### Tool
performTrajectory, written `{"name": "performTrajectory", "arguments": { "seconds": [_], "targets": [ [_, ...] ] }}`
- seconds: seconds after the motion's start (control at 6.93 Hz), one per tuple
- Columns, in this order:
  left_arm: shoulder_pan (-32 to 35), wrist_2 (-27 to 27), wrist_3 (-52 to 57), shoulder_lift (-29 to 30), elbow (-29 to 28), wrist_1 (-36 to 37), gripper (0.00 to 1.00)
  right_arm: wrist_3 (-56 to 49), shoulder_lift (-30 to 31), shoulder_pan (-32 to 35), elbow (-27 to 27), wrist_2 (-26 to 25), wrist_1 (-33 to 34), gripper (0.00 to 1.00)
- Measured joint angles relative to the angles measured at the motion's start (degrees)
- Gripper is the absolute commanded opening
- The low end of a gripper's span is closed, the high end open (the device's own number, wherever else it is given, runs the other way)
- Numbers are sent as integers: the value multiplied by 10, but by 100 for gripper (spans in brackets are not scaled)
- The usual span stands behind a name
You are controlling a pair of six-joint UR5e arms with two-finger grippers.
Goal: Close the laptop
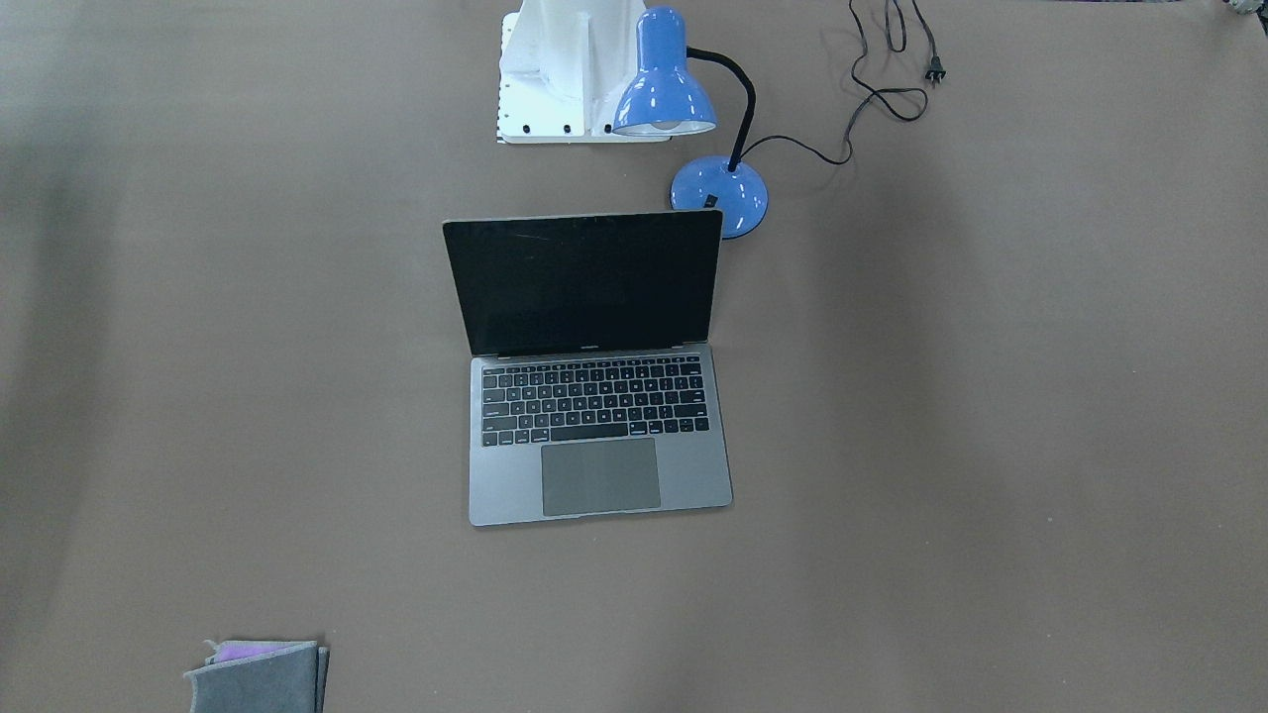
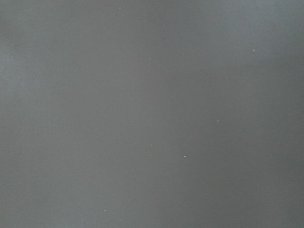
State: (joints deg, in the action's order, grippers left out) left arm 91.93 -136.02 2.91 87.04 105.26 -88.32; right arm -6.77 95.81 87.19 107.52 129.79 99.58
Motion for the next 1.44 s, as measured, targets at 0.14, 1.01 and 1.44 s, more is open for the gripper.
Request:
{"name": "performTrajectory", "arguments": {
  "seconds": [0.14, 1.01, 1.44],
  "targets": [
    [0, 0, 1, 0, 0, 0, 97, 0, 0, 0, 0, 0, 0, 100],
    [-13, 0, -27, 2, 20, 0, 97, 25, -1, -1, 6, 17, -24, 100],
    [-111, 0, -204, 6, 118, -1, 97, 170, -5, -52, 76, 52, -54, 98]
  ]
}}
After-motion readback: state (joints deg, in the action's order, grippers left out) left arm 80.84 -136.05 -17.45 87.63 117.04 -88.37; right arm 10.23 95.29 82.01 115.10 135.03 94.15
